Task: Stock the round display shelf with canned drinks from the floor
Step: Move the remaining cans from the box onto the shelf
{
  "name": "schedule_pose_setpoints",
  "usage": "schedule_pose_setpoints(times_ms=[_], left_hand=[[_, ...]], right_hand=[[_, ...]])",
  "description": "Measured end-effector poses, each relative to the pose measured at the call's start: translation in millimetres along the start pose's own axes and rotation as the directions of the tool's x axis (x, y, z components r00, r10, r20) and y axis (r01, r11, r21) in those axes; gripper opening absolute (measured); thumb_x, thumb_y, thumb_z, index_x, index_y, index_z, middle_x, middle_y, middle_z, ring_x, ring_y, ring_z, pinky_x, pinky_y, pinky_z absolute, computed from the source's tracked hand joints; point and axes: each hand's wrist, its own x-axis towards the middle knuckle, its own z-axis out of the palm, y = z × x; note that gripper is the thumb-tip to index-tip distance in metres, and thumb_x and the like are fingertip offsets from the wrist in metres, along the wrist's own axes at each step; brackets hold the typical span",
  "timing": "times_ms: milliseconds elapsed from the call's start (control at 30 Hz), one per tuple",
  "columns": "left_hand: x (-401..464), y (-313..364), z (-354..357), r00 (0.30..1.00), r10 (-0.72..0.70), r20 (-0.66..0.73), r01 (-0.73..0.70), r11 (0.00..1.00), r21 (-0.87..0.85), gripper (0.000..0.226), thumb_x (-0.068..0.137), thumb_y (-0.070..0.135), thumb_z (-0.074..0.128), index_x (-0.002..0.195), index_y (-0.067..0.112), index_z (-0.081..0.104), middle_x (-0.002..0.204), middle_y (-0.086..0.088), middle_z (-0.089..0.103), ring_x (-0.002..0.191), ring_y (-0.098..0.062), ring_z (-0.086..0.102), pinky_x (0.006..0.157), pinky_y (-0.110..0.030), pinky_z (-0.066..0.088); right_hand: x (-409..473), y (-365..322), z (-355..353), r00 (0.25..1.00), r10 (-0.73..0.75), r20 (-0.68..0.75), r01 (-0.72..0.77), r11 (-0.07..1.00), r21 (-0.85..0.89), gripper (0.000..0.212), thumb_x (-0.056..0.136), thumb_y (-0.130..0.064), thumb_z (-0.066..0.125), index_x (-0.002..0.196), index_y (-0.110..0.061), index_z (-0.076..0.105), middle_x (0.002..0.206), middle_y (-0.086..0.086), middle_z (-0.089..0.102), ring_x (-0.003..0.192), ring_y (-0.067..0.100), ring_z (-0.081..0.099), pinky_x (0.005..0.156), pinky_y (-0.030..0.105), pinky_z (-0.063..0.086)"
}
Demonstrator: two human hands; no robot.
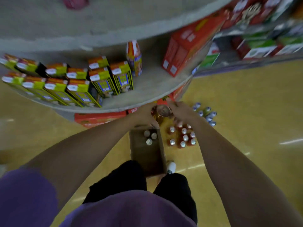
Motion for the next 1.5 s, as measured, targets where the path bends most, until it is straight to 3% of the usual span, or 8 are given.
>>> schedule_pose_setpoints(times_ms=[100, 233, 500, 667, 800, 1100, 1300, 1500], left_hand=[[-17.2, 43.7, -44.8, 0.998, 0.035, -0.049, -0.032, 0.997, 0.070, 0.066, 0.049, 0.027, 0.097, 0.102, 0.022, 0.057, 0.103, 0.006, 0.061, 0.095, -0.012, 0.056, 0.066, -0.025, 0.041], [-36.9, 91.1, -94.2, 0.995, 0.082, -0.063, -0.080, 0.996, 0.038, 0.063, 0.053, 0.023, 0.095, 0.104, 0.023, 0.058, 0.107, 0.004, 0.065, 0.098, -0.015, 0.061, 0.081, -0.032, 0.052], [-68.9, 156.5, -162.4, 0.954, 0.127, -0.271, -0.163, 0.980, -0.114, 0.071, 0.041, 0.024, 0.094, 0.107, 0.023, 0.067, 0.096, 0.004, 0.074, 0.085, -0.021, 0.072, 0.074, -0.045, 0.060], [-84.1, 192.8, -191.1, 0.921, 0.137, -0.365, -0.239, 0.938, -0.252, 0.069, 0.057, -0.009, 0.084, 0.117, 0.015, 0.059, 0.105, -0.003, 0.072, 0.095, -0.017, 0.068, 0.078, -0.032, 0.057], [-86.0, 206.9, -203.5, 0.913, 0.090, -0.397, -0.251, 0.893, -0.374, 0.065, 0.065, -0.005, 0.079, 0.120, 0.023, 0.058, 0.112, -0.005, 0.070, 0.106, -0.023, 0.066, 0.089, -0.043, 0.057], [-97.4, 220.8, -225.4, 0.855, 0.038, -0.517, -0.285, 0.867, -0.408, 0.036, 0.075, 0.033, 0.083, 0.106, 0.028, 0.066, 0.104, 0.002, 0.074, 0.100, -0.015, 0.070, 0.090, -0.040, 0.057], [-112.6, 194.6, -263.1, 0.790, -0.028, -0.612, -0.215, 0.923, -0.319, 0.065, 0.052, 0.039, 0.094, 0.106, 0.016, 0.065, 0.104, -0.005, 0.072, 0.099, -0.018, 0.069, 0.085, -0.039, 0.059], [-135.7, 148.3, -307.2, 0.855, 0.001, -0.519, -0.170, 0.945, -0.279, 0.056, 0.059, 0.021, 0.093, 0.106, 0.007, 0.067, 0.103, -0.005, 0.074, 0.099, -0.020, 0.070, 0.084, -0.038, 0.059]], right_hand=[[-23.4, -25.2, -33.0, 1.000, 0.001, -0.008, -0.001, 1.000, -0.005, 0.040, 0.103, -0.036, 0.038, 0.115, -0.002, 0.055, 0.077, 0.014, 0.070, 0.051, 0.024, 0.063, 0.051, 0.033, 0.054], [-47.1, -61.1, -67.5, 0.998, -0.065, 0.028, 0.067, 0.994, -0.087, 0.015, 0.092, -0.006, 0.057, 0.105, -0.004, 0.064, 0.093, 0.024, 0.070, 0.061, 0.026, 0.067, 0.065, 0.041, 0.060], [-73.9, -142.6, -114.2, 0.952, -0.299, 0.059, 0.304, 0.945, -0.115, 0.041, 0.076, -0.016, 0.080, 0.110, -0.014, 0.058, 0.093, 0.011, 0.069, 0.077, 0.026, 0.070, 0.071, 0.044, 0.061], [-67.2, -175.2, -131.1, 0.876, -0.482, -0.012, 0.478, 0.871, -0.111, 0.070, 0.056, -0.050, 0.089, 0.114, -0.021, 0.060, 0.098, 0.004, 0.072, 0.082, 0.021, 0.071, 0.073, 0.041, 0.061], [-60.9, -189.5, -137.8, 0.792, -0.600, -0.114, 0.578, 0.796, -0.178, 0.065, 0.063, -0.047, 0.087, 0.116, -0.025, 0.057, 0.091, -0.004, 0.066, 0.080, 0.014, 0.065, 0.064, 0.025, 0.049], [-47.0, -220.6, -132.3, 0.724, -0.681, -0.109, 0.656, 0.729, -0.196, 0.061, 0.068, -0.053, 0.083, 0.112, -0.020, 0.056, 0.094, -0.004, 0.067, 0.084, 0.015, 0.064, 0.072, 0.031, 0.052], [-42.2, -249.1, -103.7, 0.706, -0.702, -0.089, 0.690, 0.711, -0.136, 0.060, 0.065, -0.051, 0.085, 0.107, -0.021, 0.057, 0.087, -0.010, 0.064, 0.078, 0.008, 0.062, 0.061, 0.023, 0.047], [-21.4, -280.2, -54.3, 0.740, -0.671, -0.043, 0.659, 0.736, -0.154, 0.066, 0.062, -0.051, 0.087, 0.111, -0.020, 0.057, 0.088, -0.008, 0.061, 0.082, 0.013, 0.061, 0.070, 0.031, 0.051]])
